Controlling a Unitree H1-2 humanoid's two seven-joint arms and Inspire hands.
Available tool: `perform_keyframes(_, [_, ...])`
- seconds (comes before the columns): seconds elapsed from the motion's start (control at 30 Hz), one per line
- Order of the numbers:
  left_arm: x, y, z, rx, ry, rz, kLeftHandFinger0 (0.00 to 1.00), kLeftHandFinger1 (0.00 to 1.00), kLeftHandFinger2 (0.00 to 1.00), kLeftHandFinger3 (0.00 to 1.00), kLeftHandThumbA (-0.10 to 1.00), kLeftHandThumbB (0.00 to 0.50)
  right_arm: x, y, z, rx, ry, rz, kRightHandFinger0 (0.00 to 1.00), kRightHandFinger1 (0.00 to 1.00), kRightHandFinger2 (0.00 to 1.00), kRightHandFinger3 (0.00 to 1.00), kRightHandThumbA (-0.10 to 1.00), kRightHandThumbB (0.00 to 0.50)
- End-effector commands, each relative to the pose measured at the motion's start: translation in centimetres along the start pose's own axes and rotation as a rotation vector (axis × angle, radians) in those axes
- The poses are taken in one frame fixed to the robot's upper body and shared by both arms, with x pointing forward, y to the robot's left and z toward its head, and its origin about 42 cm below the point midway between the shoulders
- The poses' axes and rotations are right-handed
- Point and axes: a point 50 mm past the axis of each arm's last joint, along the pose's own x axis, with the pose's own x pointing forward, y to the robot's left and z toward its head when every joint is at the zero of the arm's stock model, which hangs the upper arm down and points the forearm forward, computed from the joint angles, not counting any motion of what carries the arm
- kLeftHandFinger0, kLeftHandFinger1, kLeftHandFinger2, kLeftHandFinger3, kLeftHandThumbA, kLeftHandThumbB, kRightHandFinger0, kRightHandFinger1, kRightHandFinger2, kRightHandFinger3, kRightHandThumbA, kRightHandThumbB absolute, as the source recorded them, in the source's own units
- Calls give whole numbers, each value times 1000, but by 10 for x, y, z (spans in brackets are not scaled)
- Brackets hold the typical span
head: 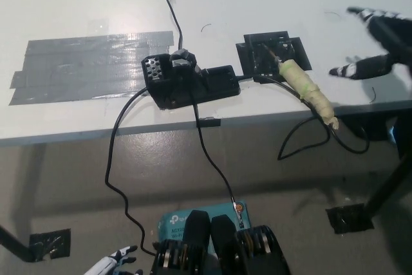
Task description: The robot uses its right hand to grab the soldering gun kept on the middle of the table and pulls it out of its base and keep it on the right side of the base
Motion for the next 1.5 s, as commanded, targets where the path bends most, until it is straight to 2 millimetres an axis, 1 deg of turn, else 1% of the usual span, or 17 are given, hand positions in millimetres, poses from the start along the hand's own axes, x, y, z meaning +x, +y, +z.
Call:
perform_keyframes(0.0, [-7,7,0,29,6,0,749,859,988,1000,492,187,-44,-34,-22,120,-59,-28,1000,1000,1000,1000,1000,500])
perform_keyframes(0.07, [-8,7,0,32,6,0,722,831,968,1000,496,188,-56,-38,-28,152,-67,-35,1000,1000,1000,1000,1000,500])
perform_keyframes(0.13, [-7,4,-2,15,9,1,709,815,947,1000,486,201,-99,-45,-54,253,-89,-91,1000,1000,1000,1000,1000,459])
perform_keyframes(0.17, [-7,4,-3,6,10,-1,714,820,954,1000,484,201,-115,-44,-66,297,-81,-133,1000,1000,1000,1000,1000,471])
perform_keyframes(0.2, [-8,4,-2,8,8,0,705,808,946,1000,480,197,-142,-41,-84,388,-88,-169,1000,1000,1000,1000,1000,397])
perform_keyframes(0.23, [-9,5,-3,16,10,-1,705,817,953,1000,493,188,-151,-38,-89,408,-87,-181,1000,1000,1000,1000,1000,340])
perform_keyframes(0.27, [-9,5,-3,27,11,-2,707,819,955,1000,502,188,-161,-34,-93,421,-83,-193,1000,1000,1000,1000,1000,323])
perform_keyframes(0.37, [-8,8,-3,0,6,-4,696,810,936,1000,486,192,-199,-1,-111,514,-29,-214,1000,1000,1000,1000,1000,340])
perform_keyframes(0.47, [-8,10,-3,5,4,-1,637,739,874,1000,498,195,-223,35,-117,605,9,-192,1000,1000,1000,1000,1000,245])
perform_keyframes(0.53, [-5,11,-2,12,2,0,643,724,857,1000,523,204,-251,90,-112,684,26,-124,1000,1000,1000,1000,892,189])
perform_keyframes(0.6, [-5,11,-2,1,1,5,643,720,853,1000,522,214,-260,117,-113,725,49,-113,1000,1000,1000,1000,867,196])
perform_keyframes(0.63, [-5,10,-2,-22,2,5,642,713,853,1000,505,210,-260,135,-115,747,76,-99,1000,1000,1000,1000,879,229])
perform_keyframes(0.67, [-5,10,-4,-44,1,12,636,708,844,1000,488,211,-258,154,-117,762,96,-86,1000,1000,1000,1000,853,208])
perform_keyframes(0.9, [-11,17,-2,-66,-12,27,613,716,868,1000,460,215,-244,200,-129,816,175,-26,1000,1000,1000,1000,702,176])
perform_keyframes(1.1, [-12,15,-5,-106,-14,23,664,733,880,1000,412,220,-248,213,-136,801,146,-8,1000,1000,1000,1000,641,166])
perform_keyframes(1.3, [-15,17,-3,-85,-21,29,645,727,876,1000,446,214,-241,218,-137,707,116,57,1000,1000,1000,1000,441,92])
perform_keyframes(1.47, [-18,14,-3,-72,-25,25,655,749,905,1000,450,206,-242,219,-141,623,113,110,1000,1000,1000,1000,378,118])
